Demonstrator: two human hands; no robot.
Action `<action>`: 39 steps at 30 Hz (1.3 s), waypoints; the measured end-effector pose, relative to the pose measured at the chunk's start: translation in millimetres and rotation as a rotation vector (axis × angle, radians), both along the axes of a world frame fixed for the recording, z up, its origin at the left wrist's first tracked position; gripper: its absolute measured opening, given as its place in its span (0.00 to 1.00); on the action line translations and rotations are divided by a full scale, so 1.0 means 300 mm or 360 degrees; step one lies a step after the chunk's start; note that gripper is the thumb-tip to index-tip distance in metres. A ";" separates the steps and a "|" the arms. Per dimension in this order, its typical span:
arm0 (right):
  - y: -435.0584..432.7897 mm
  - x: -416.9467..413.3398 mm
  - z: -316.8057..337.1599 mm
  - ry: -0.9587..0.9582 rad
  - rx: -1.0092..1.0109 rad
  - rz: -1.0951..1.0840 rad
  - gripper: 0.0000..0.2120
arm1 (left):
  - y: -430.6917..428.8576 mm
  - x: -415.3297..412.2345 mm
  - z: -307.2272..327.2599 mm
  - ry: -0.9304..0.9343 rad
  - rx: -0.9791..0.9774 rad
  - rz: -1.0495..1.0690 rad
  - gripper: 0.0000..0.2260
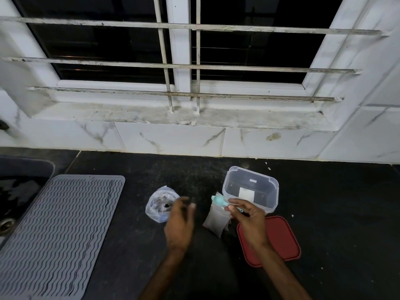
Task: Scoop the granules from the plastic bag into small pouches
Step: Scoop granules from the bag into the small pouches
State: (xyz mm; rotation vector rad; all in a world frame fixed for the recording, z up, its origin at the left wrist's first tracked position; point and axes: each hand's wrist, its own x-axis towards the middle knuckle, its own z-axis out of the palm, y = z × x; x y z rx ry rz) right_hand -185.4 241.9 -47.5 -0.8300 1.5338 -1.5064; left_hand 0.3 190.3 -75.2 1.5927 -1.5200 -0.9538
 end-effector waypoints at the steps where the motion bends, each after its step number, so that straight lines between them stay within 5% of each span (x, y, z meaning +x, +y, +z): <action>1: -0.012 0.016 0.011 -0.0004 -0.0006 0.0029 0.09 | -0.017 0.051 0.000 0.0034 0.0025 0.0280 0.12; 4: -0.078 0.094 0.030 0.0204 0.0003 0.0197 0.09 | -0.104 0.216 -0.037 -0.0035 0.0260 0.0840 0.25; 7: -0.169 0.215 0.010 0.0547 0.0095 0.0412 0.06 | -0.172 0.277 -0.061 -0.0267 0.0759 0.0778 0.38; 10: -0.255 0.323 -0.032 0.1156 0.0113 0.0625 0.08 | -0.198 0.268 -0.102 -0.0332 0.0910 0.0613 0.40; 13: -0.315 0.371 -0.050 0.1681 0.0348 0.0888 0.12 | -0.215 0.252 -0.138 -0.0397 0.0872 0.0545 0.33; 17: -0.347 0.394 -0.053 0.2010 0.0589 0.1269 0.17 | -0.217 0.248 -0.103 -0.0032 0.0658 0.0537 0.10; 21: -0.335 0.382 -0.058 0.2311 0.0446 0.1405 0.20 | -0.215 0.258 -0.097 -0.0006 0.0586 0.0524 0.05; 39: -0.288 0.340 -0.036 0.2386 0.0206 0.1540 0.17 | -0.188 0.225 -0.073 -0.0121 0.0568 0.0651 0.10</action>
